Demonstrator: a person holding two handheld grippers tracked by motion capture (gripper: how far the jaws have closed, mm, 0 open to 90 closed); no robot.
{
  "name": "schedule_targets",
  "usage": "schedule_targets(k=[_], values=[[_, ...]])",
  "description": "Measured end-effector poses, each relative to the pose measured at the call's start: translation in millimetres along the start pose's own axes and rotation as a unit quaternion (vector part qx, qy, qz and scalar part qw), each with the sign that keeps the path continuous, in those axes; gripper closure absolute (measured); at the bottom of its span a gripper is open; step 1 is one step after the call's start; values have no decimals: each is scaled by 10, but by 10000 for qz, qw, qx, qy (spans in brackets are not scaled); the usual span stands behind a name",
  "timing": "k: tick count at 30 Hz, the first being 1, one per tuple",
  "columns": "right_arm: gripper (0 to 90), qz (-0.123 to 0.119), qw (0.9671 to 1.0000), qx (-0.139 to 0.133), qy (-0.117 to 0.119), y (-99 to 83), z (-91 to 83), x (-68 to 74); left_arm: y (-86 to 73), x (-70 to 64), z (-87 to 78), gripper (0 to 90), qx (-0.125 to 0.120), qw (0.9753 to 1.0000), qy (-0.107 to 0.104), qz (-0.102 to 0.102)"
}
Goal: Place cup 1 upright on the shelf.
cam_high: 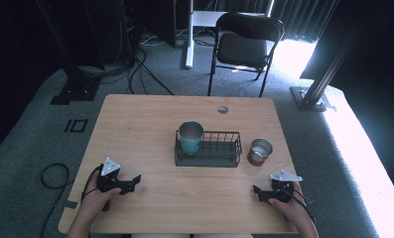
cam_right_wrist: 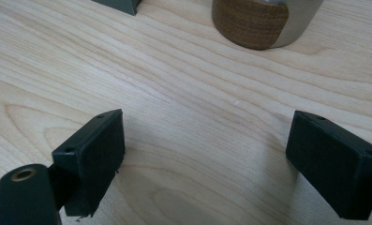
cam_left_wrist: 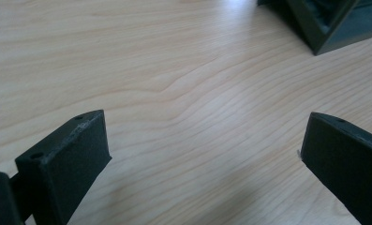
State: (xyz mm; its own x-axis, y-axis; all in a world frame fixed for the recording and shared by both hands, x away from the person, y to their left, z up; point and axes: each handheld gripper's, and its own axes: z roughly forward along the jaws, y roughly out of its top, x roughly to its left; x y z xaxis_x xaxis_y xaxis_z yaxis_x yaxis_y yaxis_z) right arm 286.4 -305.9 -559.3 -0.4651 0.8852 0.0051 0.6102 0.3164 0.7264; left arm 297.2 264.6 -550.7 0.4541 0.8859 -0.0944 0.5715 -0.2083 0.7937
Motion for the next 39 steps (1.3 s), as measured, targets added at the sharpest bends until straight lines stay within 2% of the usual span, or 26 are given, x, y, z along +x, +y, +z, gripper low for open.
schedule_targets(k=[3, 8, 9, 15, 19, 23, 27, 39], values=[[114, 3, 10000, 0, 1, 0, 0, 0, -43, 24, -16, 20, 118, 9999, 78, 14], [114, 1, 10000, 1, -1, 0, 0, 1, -70, 54, -48, 20, 177, 9995, 222, -117], [114, 1, 10000, 0, -1, 0, 0, 1, -84, 77, -61, 20, 271, 9989, 350, -161], [114, 0, 10000, 0, -3, 0, 0, 1, -120, 148, -108, 20, 345, 9973, 506, -396], [114, 0, 10000, -1, -2, 0, 0, 1, -144, 174, -119, 20, 605, 9948, 704, -411], [114, 1, 10000, 0, -1, 0, 0, 1, -143, 182, -131, 21, 704, 9929, 862, -413], [114, 0, 10000, 0, -2, 0, 0, 1, -148, 167, -113, 20, 766, 9916, 1012, -260], [114, -22, 10000, 3, 19, 0, 0, 3, -139, 154, -94, 19, 765, 9914, 1030, -241]])
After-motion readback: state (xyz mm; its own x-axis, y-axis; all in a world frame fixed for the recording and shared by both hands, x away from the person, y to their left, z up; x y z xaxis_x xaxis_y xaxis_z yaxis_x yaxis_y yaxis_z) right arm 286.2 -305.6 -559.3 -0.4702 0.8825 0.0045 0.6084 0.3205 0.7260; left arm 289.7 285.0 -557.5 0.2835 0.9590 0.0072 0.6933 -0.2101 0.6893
